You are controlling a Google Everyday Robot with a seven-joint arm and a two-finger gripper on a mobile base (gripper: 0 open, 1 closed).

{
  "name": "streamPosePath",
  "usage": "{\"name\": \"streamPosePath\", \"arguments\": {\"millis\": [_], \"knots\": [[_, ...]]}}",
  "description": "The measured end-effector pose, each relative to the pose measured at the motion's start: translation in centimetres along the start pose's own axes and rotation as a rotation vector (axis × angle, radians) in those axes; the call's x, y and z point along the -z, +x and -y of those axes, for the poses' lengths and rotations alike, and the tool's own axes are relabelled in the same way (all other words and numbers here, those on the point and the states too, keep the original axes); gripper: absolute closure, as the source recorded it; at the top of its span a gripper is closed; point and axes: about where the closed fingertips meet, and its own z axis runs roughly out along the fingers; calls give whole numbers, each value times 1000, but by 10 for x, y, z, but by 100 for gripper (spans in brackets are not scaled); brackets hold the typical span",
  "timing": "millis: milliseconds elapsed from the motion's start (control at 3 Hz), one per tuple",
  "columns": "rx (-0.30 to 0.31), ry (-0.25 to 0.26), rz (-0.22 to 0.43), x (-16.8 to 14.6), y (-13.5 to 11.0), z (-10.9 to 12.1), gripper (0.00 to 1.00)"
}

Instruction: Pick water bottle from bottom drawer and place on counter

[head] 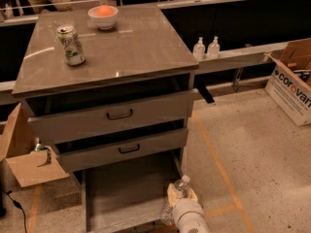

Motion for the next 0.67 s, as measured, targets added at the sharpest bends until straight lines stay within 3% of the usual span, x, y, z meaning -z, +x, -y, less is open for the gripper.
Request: {"name": "streamPosePath", "arguments": {"millis": [333,667], "knots": [[95,58,-159,28,50,20,100],[154,98,-255,47,85,42,100]]}}
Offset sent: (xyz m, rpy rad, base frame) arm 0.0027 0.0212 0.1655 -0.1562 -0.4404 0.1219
